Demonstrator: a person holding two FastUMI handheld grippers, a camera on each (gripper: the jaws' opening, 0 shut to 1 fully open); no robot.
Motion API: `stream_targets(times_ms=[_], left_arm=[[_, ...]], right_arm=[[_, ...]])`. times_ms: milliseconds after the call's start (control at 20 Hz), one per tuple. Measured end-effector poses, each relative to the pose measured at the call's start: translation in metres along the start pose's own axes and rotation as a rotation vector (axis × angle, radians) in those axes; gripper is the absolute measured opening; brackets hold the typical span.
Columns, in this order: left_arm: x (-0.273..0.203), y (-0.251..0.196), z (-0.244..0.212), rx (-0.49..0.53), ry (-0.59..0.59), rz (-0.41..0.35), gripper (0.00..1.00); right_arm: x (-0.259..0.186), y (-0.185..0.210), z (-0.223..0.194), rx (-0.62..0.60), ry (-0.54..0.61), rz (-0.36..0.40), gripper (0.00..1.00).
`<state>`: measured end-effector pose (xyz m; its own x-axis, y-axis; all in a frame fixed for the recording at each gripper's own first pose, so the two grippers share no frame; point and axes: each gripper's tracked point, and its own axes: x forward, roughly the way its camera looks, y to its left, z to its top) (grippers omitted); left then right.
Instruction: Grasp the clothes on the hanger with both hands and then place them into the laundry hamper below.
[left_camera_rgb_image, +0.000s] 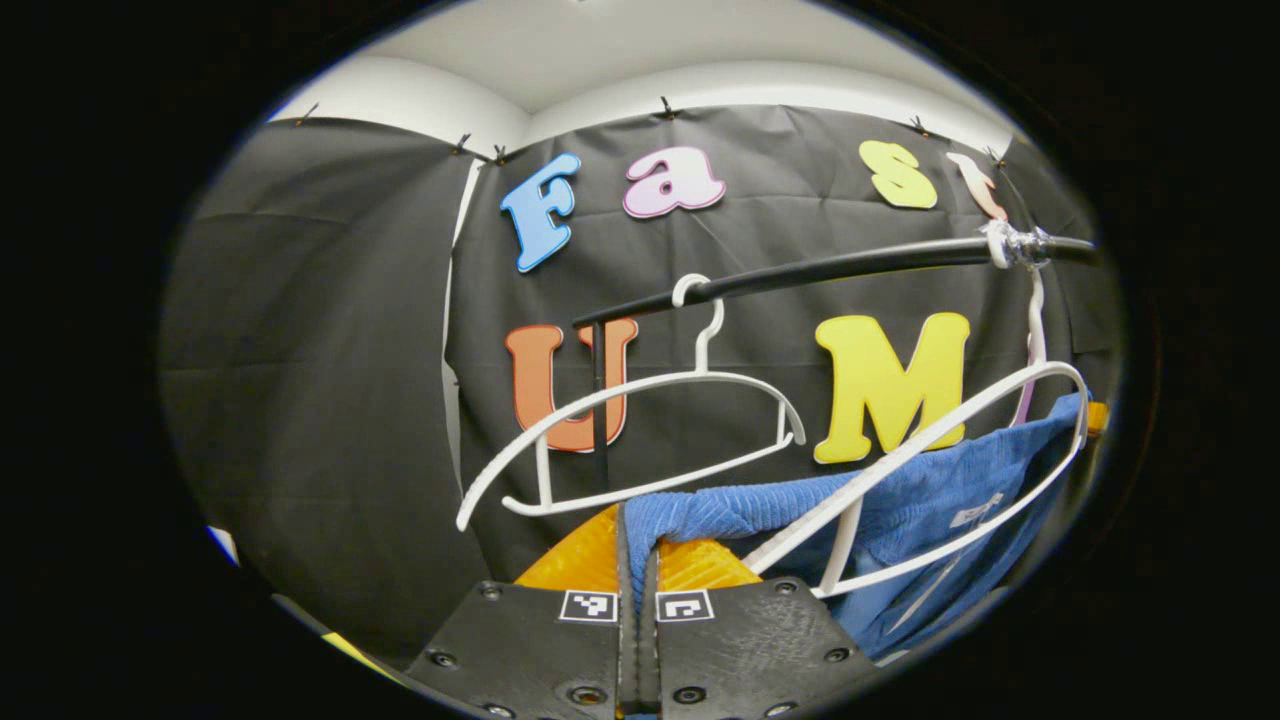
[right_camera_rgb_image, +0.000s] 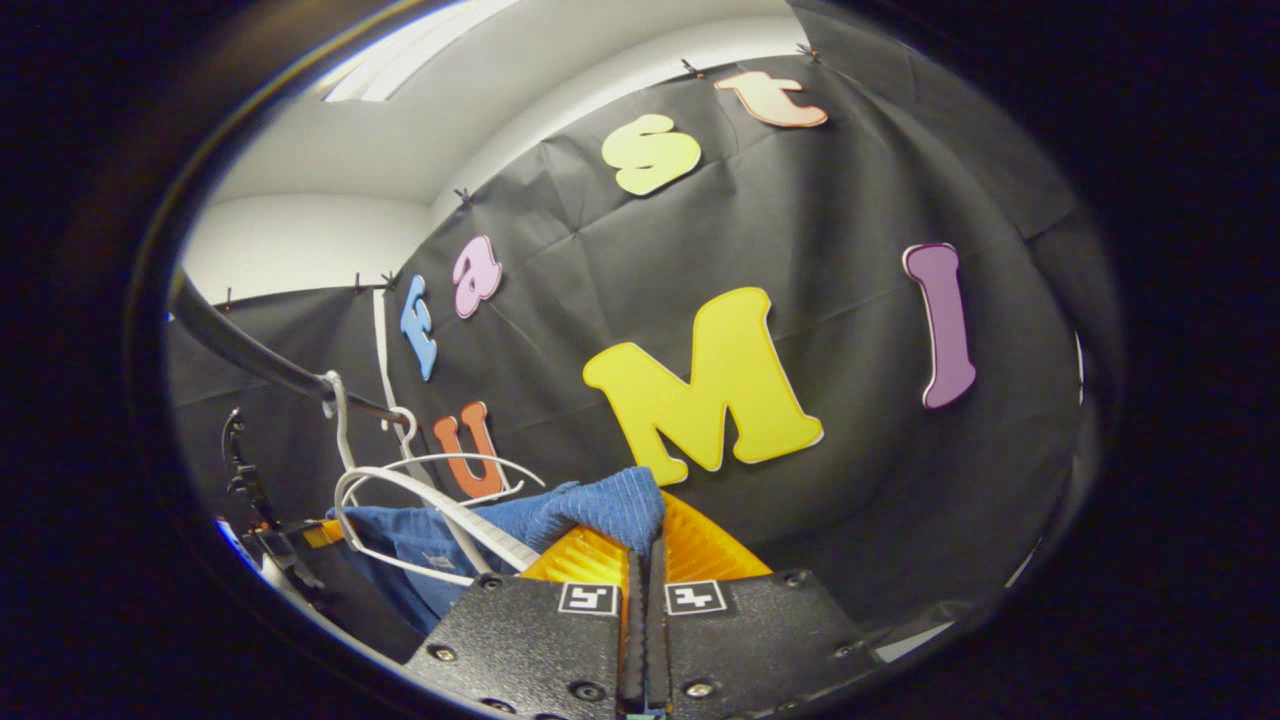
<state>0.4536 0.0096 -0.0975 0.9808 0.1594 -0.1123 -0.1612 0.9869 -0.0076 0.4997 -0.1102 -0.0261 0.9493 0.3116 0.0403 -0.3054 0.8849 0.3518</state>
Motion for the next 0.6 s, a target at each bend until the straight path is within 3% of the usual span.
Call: stream_targets(times_ms=[200,450,600], left_arm=[[0.0,0.008,-0.012,-0.007,0.012,0.01,0.03],[-0.007,0.002,-0.028,-0.072,0.049,-0.023,0.0],[-0.01,0.007,-0.048,-0.065,0.08,-0.009,0.03]], right_arm=[[0.001,-0.004,-0.018,0.012,0.035,-0.006,0.04],[0.003,-0.014,-0.043,0.11,0.099,-0.012,0.04],[-0.001,-0.016,-0.064,0.092,0.134,-0.024,0.04]])
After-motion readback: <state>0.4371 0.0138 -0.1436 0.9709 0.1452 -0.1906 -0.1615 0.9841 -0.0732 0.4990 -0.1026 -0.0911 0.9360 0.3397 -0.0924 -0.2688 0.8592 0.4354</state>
